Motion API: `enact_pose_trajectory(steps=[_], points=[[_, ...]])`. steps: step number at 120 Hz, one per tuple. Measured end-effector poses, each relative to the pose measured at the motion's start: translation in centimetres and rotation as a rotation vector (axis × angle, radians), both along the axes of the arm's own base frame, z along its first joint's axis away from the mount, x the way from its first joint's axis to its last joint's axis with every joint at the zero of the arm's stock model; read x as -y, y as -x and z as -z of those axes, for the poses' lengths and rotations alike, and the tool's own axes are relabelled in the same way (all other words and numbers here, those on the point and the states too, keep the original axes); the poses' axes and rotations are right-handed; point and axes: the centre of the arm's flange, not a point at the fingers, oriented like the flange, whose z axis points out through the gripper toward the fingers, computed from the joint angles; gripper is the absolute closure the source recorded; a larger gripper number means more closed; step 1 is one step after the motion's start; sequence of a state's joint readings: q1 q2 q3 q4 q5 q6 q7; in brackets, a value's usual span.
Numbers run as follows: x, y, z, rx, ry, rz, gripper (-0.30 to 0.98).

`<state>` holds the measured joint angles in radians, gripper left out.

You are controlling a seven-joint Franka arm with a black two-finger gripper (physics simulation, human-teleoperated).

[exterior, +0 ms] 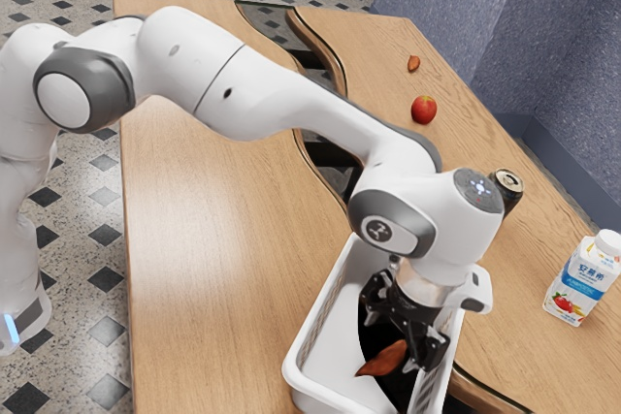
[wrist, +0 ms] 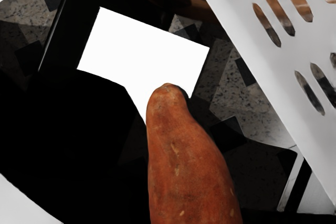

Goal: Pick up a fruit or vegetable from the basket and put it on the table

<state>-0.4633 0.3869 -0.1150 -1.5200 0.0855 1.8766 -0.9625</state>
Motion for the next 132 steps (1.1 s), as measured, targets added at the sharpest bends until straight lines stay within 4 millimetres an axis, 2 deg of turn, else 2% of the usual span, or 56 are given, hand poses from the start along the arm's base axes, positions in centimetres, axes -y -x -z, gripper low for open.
enact_pose_trajectory(steps=[30, 92, 108, 132], points=[[0.5, -0.1, -0.1, 0.019, 0.021, 0.029, 0.0], [-1.0, -0.3, 0.5, 0.019, 0.012, 0.035, 0.0], [-1.5, -0.5, 1.4, 0.011, 0.019, 0.021, 0.0], [-1.5, -0.6, 1.7, 0.016, 0.031, 0.023, 0.0]])
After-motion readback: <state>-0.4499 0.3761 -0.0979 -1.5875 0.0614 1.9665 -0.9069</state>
